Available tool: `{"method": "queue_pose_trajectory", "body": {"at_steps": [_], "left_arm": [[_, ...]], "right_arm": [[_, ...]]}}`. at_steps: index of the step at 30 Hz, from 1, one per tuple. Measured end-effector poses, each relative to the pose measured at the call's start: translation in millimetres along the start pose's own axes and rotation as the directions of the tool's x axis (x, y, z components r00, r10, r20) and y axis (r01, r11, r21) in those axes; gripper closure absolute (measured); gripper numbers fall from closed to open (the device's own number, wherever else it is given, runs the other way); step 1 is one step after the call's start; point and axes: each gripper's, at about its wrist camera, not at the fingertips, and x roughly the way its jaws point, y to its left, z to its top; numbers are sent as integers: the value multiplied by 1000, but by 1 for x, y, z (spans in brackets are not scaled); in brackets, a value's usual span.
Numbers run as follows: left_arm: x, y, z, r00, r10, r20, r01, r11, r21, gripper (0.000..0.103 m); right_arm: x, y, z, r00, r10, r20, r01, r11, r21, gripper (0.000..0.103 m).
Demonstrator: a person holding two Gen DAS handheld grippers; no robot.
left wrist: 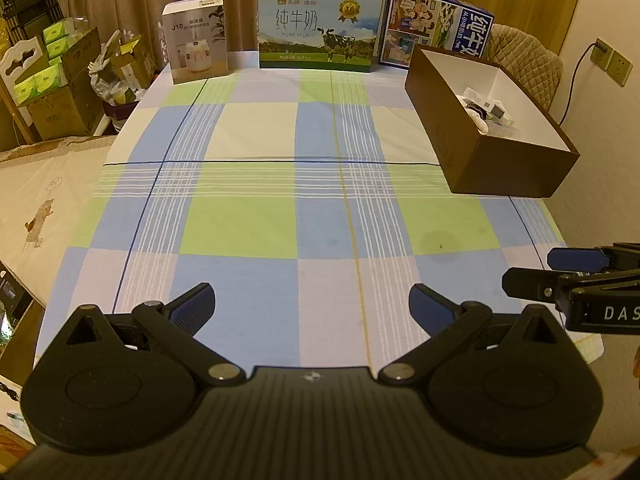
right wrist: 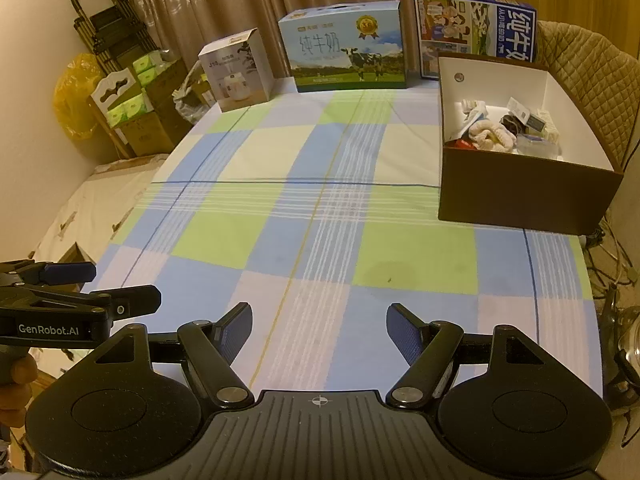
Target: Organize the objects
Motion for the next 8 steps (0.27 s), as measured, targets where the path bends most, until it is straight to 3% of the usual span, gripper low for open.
{"method": "queue_pose_trajectory", "body": {"at_steps": [8], "left_arm": [[5,-6,4,1000,1,-4,-1,1000,2,1]], "right_arm": [[2,-6,2,1000,-1,-2,1,1000,-1,31]]}}
